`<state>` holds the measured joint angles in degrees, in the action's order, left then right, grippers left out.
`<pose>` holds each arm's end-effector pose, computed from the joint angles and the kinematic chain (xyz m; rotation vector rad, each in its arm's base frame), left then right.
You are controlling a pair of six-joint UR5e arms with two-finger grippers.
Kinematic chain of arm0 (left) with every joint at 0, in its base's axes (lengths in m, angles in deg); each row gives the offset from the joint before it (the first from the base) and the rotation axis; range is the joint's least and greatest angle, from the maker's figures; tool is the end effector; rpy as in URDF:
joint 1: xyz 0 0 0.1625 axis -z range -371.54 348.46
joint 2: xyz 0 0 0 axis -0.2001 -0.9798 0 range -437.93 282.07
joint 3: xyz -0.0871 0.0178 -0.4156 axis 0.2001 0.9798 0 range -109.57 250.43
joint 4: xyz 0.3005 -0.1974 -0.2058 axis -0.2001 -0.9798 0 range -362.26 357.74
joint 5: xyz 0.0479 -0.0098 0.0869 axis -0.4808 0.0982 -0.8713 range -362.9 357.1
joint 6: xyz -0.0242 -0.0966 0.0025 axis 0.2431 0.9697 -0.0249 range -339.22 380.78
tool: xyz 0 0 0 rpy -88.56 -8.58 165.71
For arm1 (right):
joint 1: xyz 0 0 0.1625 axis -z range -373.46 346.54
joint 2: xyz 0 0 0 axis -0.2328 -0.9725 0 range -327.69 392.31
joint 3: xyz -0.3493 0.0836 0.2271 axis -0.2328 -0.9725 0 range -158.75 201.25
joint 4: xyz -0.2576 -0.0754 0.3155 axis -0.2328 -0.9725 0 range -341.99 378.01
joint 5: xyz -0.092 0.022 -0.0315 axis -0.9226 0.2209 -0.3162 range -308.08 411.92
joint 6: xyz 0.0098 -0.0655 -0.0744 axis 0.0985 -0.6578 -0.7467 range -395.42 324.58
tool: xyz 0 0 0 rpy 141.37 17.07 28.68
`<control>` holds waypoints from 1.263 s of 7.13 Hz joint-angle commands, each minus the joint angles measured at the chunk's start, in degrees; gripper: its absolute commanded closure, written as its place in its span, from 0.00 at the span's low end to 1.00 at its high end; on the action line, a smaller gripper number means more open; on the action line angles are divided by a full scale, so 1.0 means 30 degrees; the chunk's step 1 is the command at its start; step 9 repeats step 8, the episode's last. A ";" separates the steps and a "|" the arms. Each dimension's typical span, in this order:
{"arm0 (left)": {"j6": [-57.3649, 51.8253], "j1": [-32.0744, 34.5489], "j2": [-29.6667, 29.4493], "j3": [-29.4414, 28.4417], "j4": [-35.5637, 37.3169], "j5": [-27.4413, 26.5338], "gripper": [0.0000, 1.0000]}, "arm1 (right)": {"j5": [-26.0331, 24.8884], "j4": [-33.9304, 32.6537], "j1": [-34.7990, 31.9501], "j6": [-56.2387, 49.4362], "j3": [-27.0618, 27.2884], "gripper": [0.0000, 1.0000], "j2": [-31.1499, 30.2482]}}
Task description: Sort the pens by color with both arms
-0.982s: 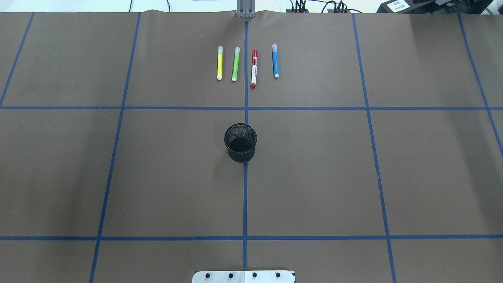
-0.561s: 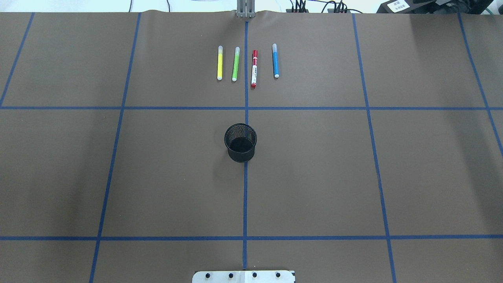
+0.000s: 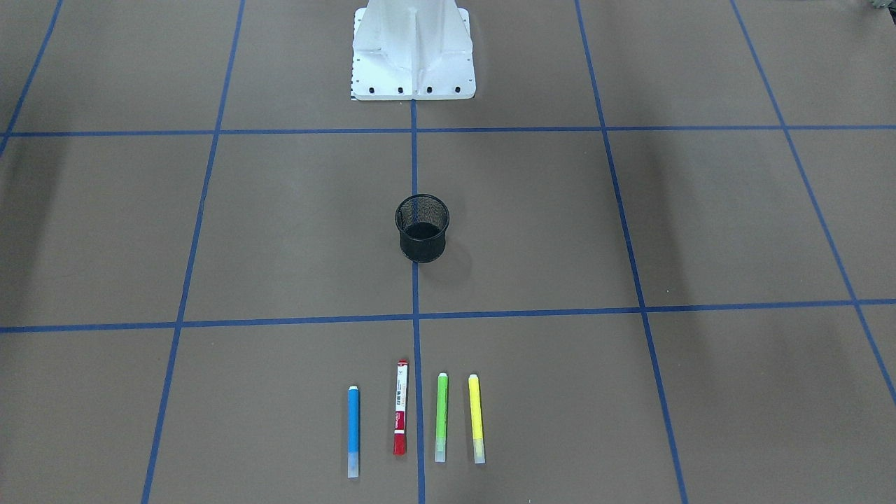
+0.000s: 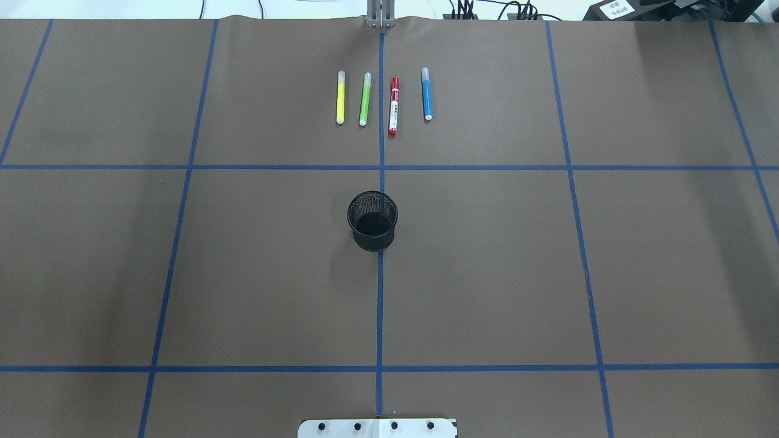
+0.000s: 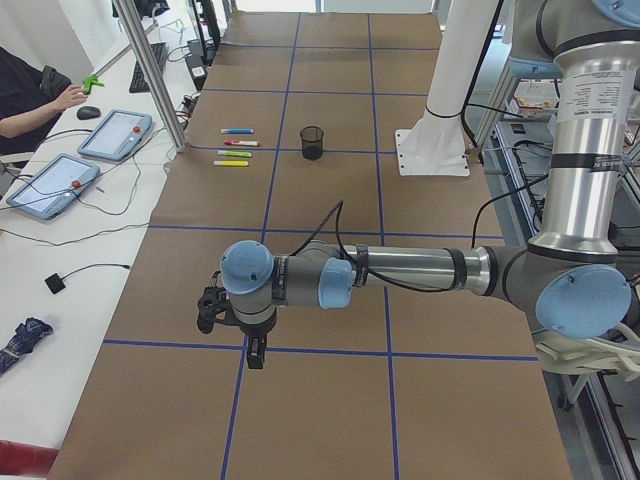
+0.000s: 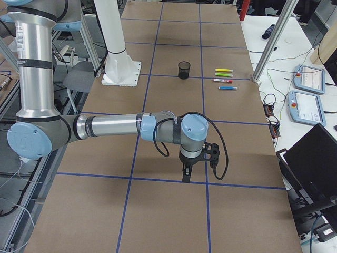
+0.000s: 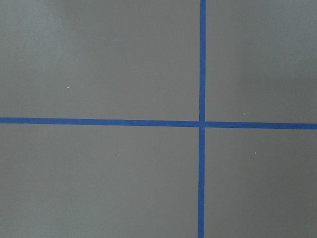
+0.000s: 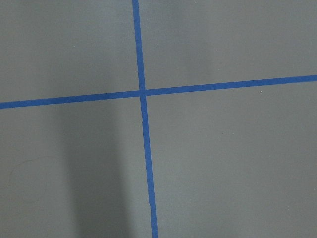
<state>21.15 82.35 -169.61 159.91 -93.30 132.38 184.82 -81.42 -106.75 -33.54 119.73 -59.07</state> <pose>-0.0968 -0.5016 0.6456 0.0608 0.7889 -0.0553 0.0927 -0.4711 0.6158 -0.0295 -0.7495 0.1011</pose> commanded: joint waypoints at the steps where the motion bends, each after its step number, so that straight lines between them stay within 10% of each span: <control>1: -0.0006 -0.0009 0.0326 -0.0003 -0.0031 -0.0006 0.00 | 0.0025 -0.0018 0.0012 0.0046 -0.0044 0.00 -0.0038; 9: -0.0006 -0.0009 0.0385 0.0261 0.0027 -0.0006 0.00 | 0.0025 0.0041 0.0012 -0.0042 -0.0132 0.00 -0.0244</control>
